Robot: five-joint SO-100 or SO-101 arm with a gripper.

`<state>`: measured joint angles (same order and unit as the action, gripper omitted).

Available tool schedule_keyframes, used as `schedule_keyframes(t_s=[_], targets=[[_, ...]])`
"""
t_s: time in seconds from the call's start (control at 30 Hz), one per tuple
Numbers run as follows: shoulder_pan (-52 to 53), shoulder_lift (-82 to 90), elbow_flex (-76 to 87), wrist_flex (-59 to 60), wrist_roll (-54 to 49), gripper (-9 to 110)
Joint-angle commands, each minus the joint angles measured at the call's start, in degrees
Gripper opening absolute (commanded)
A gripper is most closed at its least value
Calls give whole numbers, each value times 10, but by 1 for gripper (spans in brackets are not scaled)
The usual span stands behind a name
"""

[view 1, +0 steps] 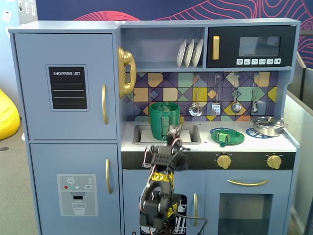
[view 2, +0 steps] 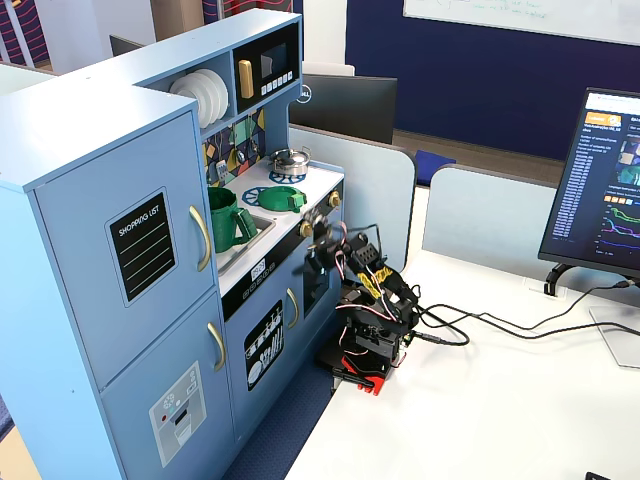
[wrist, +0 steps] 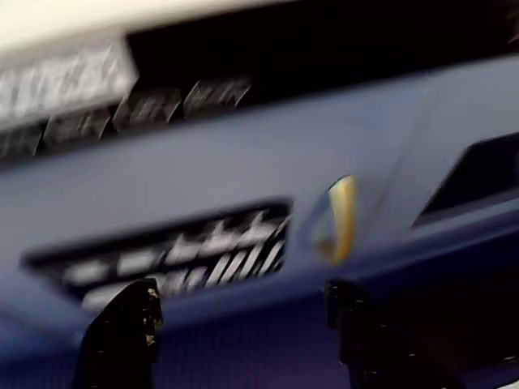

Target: Take off the lid from the green recipient and place it on the counter

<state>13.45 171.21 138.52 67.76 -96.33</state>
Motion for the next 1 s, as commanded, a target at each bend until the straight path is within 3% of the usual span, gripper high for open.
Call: schedule_keyframes(t_s=[0.0, 0.33, 0.47, 0.53, 0.97], targets=[[-69, 56, 83, -4, -4, 14], [-156, 108, 277, -54, 103, 5], [-157, 108, 330, -64, 70, 3], [-173, 108, 331, -52, 125, 3], [-205, 108, 332, 192, 87, 3]])
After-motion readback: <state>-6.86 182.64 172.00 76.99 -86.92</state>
